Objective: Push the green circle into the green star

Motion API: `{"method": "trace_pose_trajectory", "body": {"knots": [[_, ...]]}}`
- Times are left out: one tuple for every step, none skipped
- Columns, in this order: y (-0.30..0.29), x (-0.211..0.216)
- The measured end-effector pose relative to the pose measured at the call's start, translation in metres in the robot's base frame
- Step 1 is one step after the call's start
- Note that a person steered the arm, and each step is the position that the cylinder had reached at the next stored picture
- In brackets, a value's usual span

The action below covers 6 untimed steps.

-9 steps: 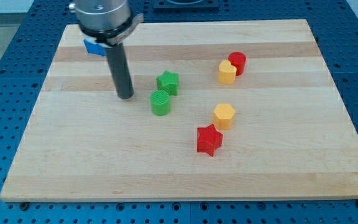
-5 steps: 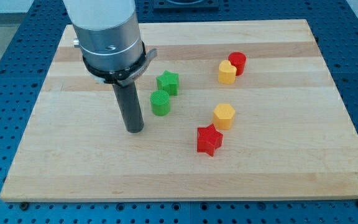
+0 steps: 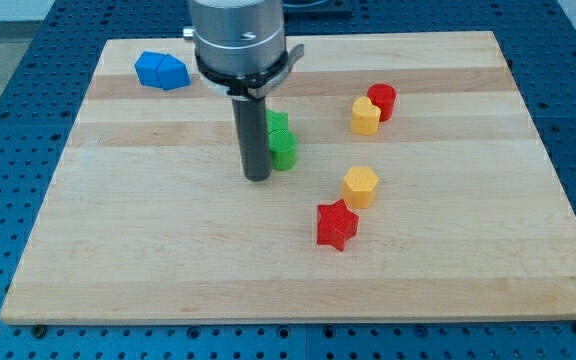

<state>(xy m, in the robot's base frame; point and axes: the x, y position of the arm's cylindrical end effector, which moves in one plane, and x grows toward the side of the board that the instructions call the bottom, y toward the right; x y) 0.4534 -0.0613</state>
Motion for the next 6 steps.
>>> {"method": "trace_pose_trajectory", "body": {"knots": [[-0.025,0.000],[-0.040,0.005],[0.009,0.053],[0.036,0.053],[0.073,0.046],[0.095,0.046]]}}
